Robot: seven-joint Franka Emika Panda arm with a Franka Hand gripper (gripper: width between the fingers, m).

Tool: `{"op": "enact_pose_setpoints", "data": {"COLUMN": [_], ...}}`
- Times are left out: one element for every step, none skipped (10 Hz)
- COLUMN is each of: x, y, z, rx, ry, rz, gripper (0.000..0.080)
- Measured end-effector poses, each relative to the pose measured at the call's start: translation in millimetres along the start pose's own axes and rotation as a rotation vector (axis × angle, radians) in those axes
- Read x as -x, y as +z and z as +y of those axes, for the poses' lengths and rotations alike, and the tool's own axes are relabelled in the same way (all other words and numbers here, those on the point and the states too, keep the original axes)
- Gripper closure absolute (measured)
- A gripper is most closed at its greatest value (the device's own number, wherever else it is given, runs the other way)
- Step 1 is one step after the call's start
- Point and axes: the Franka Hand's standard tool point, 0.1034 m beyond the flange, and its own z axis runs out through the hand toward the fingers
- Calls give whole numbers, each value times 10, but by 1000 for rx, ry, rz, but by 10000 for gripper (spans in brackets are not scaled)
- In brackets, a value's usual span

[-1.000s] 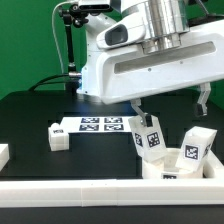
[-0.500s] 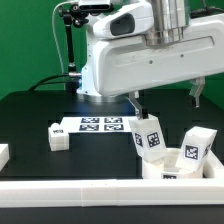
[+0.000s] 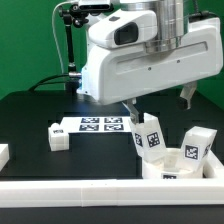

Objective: Assemble stool

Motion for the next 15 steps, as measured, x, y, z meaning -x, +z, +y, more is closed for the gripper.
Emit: {"op": "enact_pose_setpoints", "data": {"x": [52, 188, 212, 196, 199, 203, 255, 301, 327, 325, 309, 289, 287, 289, 289], "y": [22, 126, 140, 134, 141, 147, 182, 209, 239, 244, 240, 241, 245, 246, 246], "z": [38, 52, 59, 47, 48, 54, 73, 58, 54, 56, 41, 18, 12, 15, 15], "rx": [15, -24, -29, -29, -29, -29, -22, -11, -9, -8, -8, -8, -8, -9, -9], "ry": [-44, 23, 28, 26, 26, 32, 56, 60, 58, 61, 58, 53, 52, 53, 53], "rz": [21, 39, 32, 35, 34, 38, 54, 69, 74, 80, 81, 82, 82, 82, 82], "gripper": [151, 151, 151, 151, 151, 151, 151, 151, 151, 151, 163, 163, 332, 462, 462]}}
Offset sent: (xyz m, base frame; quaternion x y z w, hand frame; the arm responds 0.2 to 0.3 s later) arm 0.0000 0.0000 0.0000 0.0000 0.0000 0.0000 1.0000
